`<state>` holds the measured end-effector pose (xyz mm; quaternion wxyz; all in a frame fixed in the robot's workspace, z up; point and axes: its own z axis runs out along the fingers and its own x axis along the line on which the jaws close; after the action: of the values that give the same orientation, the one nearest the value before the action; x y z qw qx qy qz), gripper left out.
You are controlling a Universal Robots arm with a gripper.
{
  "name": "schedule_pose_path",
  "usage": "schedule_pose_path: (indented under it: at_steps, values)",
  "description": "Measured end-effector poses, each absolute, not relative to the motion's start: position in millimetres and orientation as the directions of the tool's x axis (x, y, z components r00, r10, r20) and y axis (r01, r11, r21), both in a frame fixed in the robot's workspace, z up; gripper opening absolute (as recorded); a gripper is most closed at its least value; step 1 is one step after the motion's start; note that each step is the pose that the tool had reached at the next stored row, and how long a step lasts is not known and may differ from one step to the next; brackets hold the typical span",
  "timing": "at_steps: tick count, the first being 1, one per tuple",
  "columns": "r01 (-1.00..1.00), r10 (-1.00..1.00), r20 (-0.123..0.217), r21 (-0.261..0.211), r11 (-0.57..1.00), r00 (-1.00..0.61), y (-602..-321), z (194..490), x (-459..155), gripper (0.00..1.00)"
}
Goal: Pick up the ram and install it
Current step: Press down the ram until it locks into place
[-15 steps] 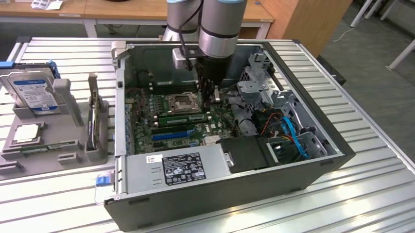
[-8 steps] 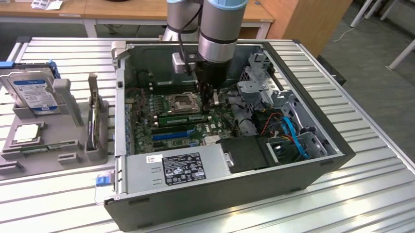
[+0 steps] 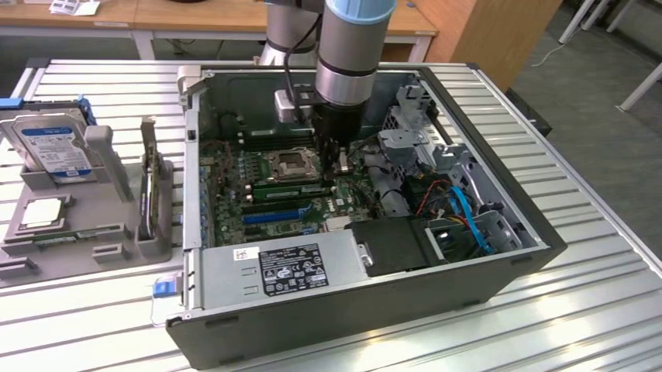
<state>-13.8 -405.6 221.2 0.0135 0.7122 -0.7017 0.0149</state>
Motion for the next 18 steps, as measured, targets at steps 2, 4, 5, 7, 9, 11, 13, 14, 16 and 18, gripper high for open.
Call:
schedule_pose_path:
  at_steps: [2,4,5,7,9,11,13,14,16,18]
  values:
    - [-1.0,-0.999,0.04,-0.002,-0.011,0.011,-405,229,-14,0.11]
    - [-1.0,-0.999,0.04,-0.006,-0.009,0.009,-406,231,-18,0.11]
    - [-1.0,-0.999,0.04,-0.009,-0.009,0.009,-406,231,-23,0.11]
    - [-1.0,-0.999,0.041,-0.009,-0.009,0.009,-406,231,-32,0.11]
    - [-1.0,-0.999,0.043,-0.009,-0.009,0.009,-406,231,-41,0.11]
    - [-1.0,-0.999,0.044,-0.009,-0.009,0.009,-406,231,-50,0.11]
    - [-1.0,-0.999,0.046,-0.009,-0.009,0.009,-406,231,-59,0.11]
    - [-1.0,-0.999,0.047,-0.009,-0.009,0.009,-406,231,-63,0.11]
    - [-1.0,-0.999,0.049,-0.01,-0.009,0.009,-406,231,-72,0.11]
    - [-1.0,-0.999,0.051,-0.01,-0.009,0.009,-406,231,-82,0.11]
